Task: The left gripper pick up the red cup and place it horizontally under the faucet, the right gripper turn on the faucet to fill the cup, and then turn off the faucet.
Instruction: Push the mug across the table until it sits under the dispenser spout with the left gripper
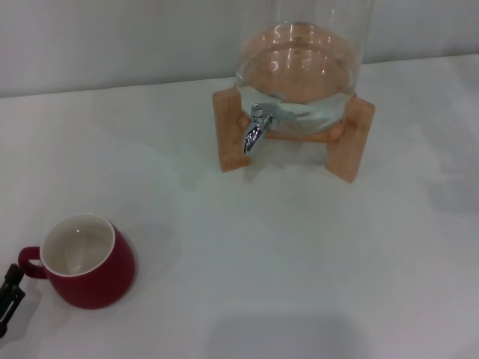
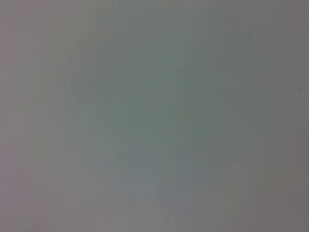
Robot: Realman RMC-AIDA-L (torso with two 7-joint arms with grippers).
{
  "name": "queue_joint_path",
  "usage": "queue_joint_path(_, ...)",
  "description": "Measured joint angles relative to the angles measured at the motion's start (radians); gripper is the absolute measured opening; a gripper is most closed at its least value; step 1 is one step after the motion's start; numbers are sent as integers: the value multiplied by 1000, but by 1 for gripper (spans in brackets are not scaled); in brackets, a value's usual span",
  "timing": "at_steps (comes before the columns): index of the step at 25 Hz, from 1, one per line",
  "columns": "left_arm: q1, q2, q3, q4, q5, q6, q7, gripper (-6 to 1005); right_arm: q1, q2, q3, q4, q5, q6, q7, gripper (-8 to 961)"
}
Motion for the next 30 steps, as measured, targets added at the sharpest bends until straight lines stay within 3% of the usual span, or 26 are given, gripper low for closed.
queue_joint_path(10, -30, 1, 0, 3, 22, 22, 5, 758, -5, 12, 1, 0, 33, 5, -25, 631)
queue_joint_path(30, -66, 0, 0, 11, 24, 73, 28, 755, 14, 5, -10, -1, 20, -2, -40, 631)
